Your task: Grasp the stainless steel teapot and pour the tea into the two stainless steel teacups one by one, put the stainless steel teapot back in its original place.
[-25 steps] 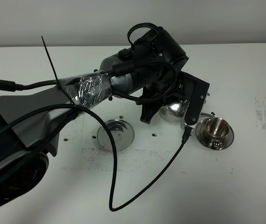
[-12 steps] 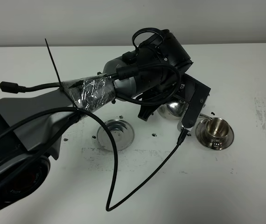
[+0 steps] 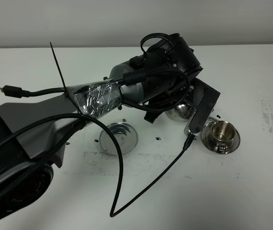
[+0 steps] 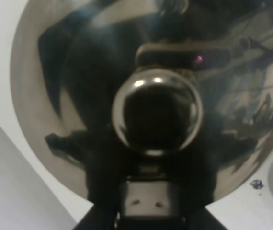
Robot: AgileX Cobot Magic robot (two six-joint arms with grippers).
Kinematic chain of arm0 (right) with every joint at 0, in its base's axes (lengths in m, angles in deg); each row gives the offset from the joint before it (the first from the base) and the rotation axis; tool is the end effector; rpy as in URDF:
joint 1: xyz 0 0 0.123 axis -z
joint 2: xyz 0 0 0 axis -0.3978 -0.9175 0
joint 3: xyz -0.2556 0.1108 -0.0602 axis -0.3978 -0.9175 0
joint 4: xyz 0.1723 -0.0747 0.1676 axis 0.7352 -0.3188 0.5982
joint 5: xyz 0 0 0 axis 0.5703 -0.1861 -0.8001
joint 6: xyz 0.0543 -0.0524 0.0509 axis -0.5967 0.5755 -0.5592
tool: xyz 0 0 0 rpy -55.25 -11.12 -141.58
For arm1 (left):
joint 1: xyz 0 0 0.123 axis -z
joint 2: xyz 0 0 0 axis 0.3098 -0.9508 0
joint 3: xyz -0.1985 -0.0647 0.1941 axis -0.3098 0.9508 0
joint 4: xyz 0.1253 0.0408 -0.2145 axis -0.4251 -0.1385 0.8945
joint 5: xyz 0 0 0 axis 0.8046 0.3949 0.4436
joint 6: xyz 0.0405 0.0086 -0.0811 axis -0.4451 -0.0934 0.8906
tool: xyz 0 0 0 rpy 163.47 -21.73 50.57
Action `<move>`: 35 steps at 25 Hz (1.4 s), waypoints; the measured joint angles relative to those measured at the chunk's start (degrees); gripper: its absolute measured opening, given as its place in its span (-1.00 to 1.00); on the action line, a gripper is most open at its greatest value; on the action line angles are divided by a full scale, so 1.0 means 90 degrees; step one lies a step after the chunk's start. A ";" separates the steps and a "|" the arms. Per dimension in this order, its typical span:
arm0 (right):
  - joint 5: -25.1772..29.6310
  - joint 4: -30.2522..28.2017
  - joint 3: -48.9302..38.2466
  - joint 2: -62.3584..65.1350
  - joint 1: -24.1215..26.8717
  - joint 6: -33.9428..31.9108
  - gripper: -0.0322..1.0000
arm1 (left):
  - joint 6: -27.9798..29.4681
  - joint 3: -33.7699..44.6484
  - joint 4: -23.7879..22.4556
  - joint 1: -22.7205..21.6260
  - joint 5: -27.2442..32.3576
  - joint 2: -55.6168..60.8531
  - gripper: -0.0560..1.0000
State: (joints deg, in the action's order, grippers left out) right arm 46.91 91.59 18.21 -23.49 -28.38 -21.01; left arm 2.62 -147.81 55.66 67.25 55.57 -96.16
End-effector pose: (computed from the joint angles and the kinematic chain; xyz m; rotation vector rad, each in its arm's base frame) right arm -0.0009 0.0068 0.2799 -0.2381 2.1201 0.0744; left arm 0.3556 -0.3615 0.2055 2.3902 1.2299 0.6767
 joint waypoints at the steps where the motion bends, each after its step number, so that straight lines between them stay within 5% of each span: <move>1: 0.0000 0.0000 0.0000 0.0000 0.0000 0.0000 -0.50 | 0.0000 0.0000 -0.0031 0.0006 0.0000 -0.0023 -0.57; 35: 0.0000 0.0000 0.0000 0.0000 0.0000 0.0000 -0.50 | 0.0511 -0.0008 -0.0822 0.0167 -0.0142 -0.0254 -0.57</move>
State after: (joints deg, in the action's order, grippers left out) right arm 46.91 91.59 18.21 -23.49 -28.38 -21.01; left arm 7.22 -147.88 48.27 68.75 54.29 -98.44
